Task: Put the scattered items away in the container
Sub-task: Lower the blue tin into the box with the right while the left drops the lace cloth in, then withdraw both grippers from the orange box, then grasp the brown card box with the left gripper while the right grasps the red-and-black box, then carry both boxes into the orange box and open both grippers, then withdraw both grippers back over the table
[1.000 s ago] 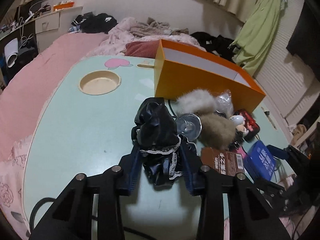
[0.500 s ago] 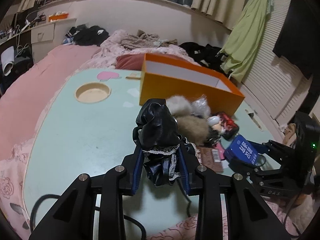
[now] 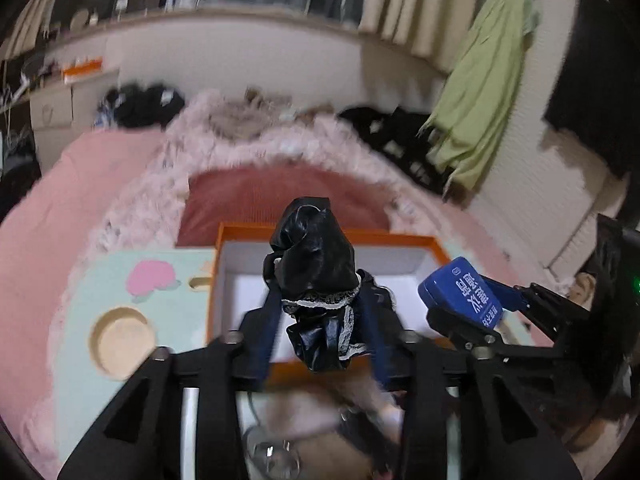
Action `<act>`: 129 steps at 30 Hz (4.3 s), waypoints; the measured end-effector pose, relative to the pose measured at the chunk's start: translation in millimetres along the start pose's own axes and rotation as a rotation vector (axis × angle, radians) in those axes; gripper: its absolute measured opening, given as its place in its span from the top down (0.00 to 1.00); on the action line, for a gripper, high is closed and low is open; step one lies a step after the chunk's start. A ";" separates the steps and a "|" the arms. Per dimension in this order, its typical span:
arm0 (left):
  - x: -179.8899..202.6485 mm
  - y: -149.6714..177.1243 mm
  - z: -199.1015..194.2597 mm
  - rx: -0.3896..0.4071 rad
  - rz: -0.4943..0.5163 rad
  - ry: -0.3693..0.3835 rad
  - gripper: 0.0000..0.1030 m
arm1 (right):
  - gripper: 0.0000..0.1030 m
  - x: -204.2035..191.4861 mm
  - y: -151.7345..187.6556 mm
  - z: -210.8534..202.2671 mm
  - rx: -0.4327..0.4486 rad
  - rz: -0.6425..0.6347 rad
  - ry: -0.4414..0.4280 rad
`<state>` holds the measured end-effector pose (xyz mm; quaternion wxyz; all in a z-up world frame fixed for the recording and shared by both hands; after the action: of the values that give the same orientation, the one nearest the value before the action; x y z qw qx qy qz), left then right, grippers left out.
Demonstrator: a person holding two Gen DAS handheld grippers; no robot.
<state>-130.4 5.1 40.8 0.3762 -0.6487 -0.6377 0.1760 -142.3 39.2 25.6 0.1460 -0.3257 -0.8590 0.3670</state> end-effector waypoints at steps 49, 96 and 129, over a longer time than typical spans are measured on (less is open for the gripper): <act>16.2 163.1 -51.1 -0.149 0.190 -0.129 0.01 | 0.00 -8.4 143.8 -50.0 -0.115 -0.025 0.063; 18.3 117.7 -69.6 -0.031 0.120 -0.008 0.45 | 0.63 5.1 48.9 -62.3 0.055 0.055 -0.028; -4.0 69.2 -63.5 0.063 0.034 -0.014 0.18 | 0.17 -6.1 66.2 -66.5 0.073 -0.033 -0.024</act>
<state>-37.8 -8.7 32.1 0.3891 -0.6461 -0.6233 0.2068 -75.2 105.1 23.3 0.1538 -0.3017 -0.8519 0.3996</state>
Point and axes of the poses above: each gripper's, at about its wrist camera, not at the fingertips, and z roughly the way its jaws point, x to its right, y to its underside, the point moved 6 cm from there along z, roughly the way its jaws point, and after that the axes turned 1 degree about -x, right-handed, at the moved point
